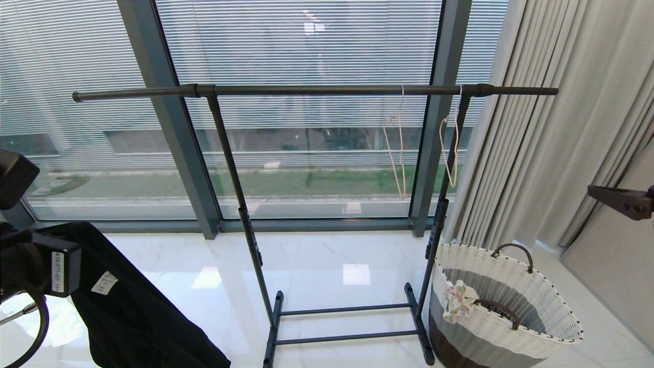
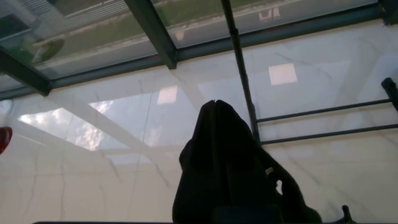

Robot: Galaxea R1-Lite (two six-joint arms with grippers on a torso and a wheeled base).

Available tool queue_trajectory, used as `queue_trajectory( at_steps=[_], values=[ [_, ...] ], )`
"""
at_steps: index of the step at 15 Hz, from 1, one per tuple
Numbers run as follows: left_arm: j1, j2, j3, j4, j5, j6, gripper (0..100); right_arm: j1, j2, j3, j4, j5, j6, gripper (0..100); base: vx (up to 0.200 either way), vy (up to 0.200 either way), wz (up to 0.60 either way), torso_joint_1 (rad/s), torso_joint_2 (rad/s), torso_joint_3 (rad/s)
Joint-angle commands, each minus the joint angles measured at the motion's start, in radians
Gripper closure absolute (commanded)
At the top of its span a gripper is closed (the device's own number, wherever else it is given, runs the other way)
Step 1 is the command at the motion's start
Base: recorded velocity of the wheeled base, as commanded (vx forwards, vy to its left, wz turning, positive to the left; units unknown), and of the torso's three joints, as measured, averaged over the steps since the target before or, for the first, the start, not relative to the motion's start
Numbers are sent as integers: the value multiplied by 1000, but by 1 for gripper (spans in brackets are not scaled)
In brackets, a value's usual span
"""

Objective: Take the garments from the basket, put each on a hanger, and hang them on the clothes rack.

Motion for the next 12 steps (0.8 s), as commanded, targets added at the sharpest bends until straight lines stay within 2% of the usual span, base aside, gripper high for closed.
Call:
queue_trajectory(
  at_steps=[1, 12],
  values=[
    [-2, 0, 1, 0, 1, -1, 100, 1, 58, -3, -29, 0, 0, 0, 200, 0, 0, -7, -7, 12],
    [-22, -15, 1, -2, 1, -1, 100, 36, 97, -4, -56, 0, 16, 0, 200, 0, 0, 3, 5, 2]
  ],
)
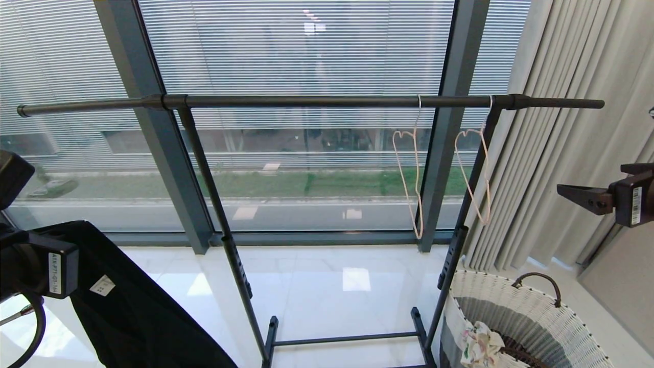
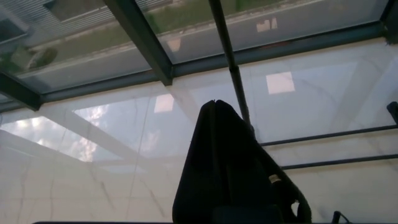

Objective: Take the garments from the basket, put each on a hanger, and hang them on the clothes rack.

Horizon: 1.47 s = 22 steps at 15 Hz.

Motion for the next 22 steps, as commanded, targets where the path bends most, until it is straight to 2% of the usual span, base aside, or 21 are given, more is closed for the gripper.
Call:
queue_trajectory(
  at_steps=[1, 6, 8, 11, 13, 15, 17, 19, 22],
  values=[
    [-1, 0, 0, 0, 0, 0, 100, 10, 10, -1, 0, 0, 11, 0, 200, 0, 0, 7, 2, 2],
    [-5, 0, 0, 0, 0, 0, 100, 13, 57, -1, -6, -3, 86, 0, 200, 0, 0, 4, 4, 2],
    [-7, 0, 1, 0, 2, 1, 100, 13, 108, -1, -48, -6, 101, 0, 200, 0, 0, 0, 7, 5],
    [-7, 1, 3, -1, 2, 1, 100, 14, 215, -4, -78, -23, 138, 0, 0, 0, 0, 0, 0, 0],
    [-7, 1, 3, 0, 3, 1, 100, 56, 277, -11, -78, -93, 192, 0, 0, 0, 0, 0, 0, 0],
    [-7, 0, 3, -1, 3, 1, 100, 117, 334, -47, -77, -159, 284, 0, 0, 0, 0, 0, 0, 0],
    [-7, -2, 3, 0, 3, 0, 100, 148, 393, -97, -75, -190, 342, 0, 0, 0, 0, 0, 0, 0],
    [-7, -2, 3, 0, 3, 0, 100, 149, 444, -134, -75, -224, 347, 0, 0, 0, 0, 0, 0, 0],
    [-7, -7, 17, 0, 3, 0, 100, 149, 499, -194, -72, -224, 364, 0, 0, 0, 0, 0, 0, 0]
  ],
)
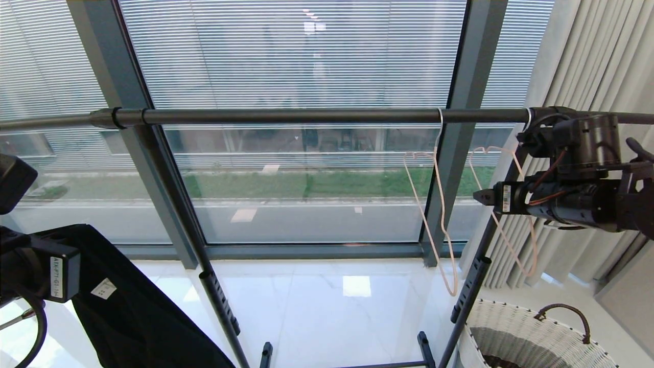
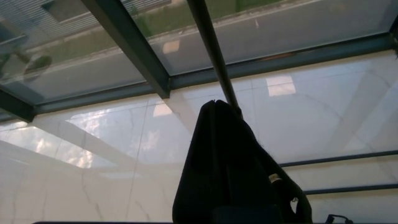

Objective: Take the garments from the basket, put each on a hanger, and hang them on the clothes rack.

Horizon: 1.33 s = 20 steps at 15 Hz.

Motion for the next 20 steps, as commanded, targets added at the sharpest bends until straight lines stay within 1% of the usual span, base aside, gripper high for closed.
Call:
queue_trajectory(
  at_steps=[1, 4, 7, 9, 10, 15, 17, 20],
  values=[
    [0, -7, 12, 0, 0, 0, 100, 0, 55, -31, 1, 0, 0, 0, 0, 0, 0, 0, 0, 0],
    [0, -24, 34, 0, 0, 0, 100, 0, 65, -34, 6, -2, 0, 0, 0, 0, 0, 0, 0, 0],
    [0, -33, 52, 0, 0, 0, 100, -2, 65, -34, 17, -2, 43, 0, 0, 0, 0, 0, 0, 0],
    [0, -33, 50, 0, 0, 1, 100, -2, 66, -34, 17, -2, 44, 0, 0, 0, 0, 0, 0, 0],
    [0, -33, 50, 0, 0, 0, 100, -2, 68, -34, 17, -3, 44, 100, 0, 0, 0, 0, 0, 0],
    [0, -35, 49, -3, 0, 0, 100, -2, 68, -34, 18, -5, 43, 100, 0, 0, 0, 0, 0, 0],
    [0, -37, 49, -6, 0, 1, 100, -2, 68, -35, 18, -26, 41, 100, 0, 0, 0, 0, 0, 0],
    [0, -38, 49, -6, 0, 1, 100, 0, 60, -34, 15, -35, 38, 100, 0, 0, 0, 0, 0, 0]
  ],
)
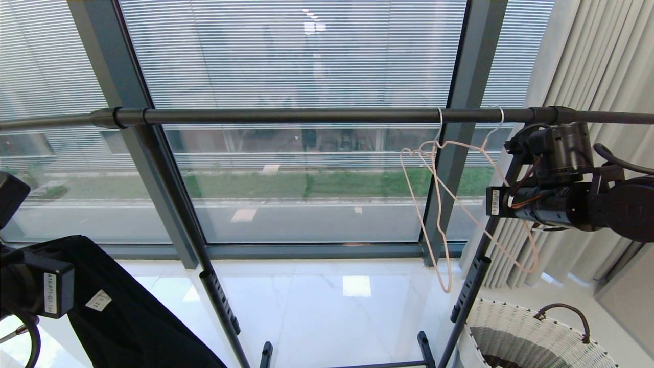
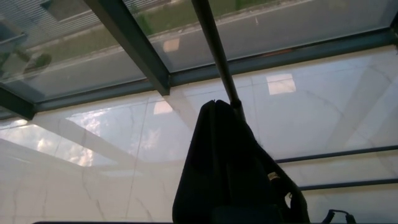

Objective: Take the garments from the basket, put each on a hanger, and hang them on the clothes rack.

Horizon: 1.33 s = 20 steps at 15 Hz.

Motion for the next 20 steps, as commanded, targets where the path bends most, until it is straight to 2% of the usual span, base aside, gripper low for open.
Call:
queue_trajectory(
  at_steps=[1, 4, 8, 12, 15, 20],
  values=[
    [0, -1, 0, 0, 1, 0, 100, 2, -16, -1, -2, -12, -2, 100, 0, 0, 0, 0, 0, 0],
    [0, -10, 0, -1, 1, 0, 100, 5, -51, 1, -10, -48, -17, 100, 0, 0, 0, 0, 0, 0],
    [0, -21, 0, -1, 1, 0, 100, 22, -123, 15, -10, -49, -45, 100, 0, 0, 0, 0, 0, 0],
    [0, -27, -3, -1, 1, 0, 100, 44, -221, 108, -17, -77, -78, 100, 0, 0, 0, 0, 0, 0],
    [1, -29, -1, -1, 1, -1, 100, 56, -272, 173, -95, -114, -112, 100, 0, 0, 0, 0, 0, 0],
    [1, -27, 2, -1, 1, 0, 100, 56, -372, 283, -117, -117, -167, 100, 0, 0, 0, 0, 0, 0]
  ],
)
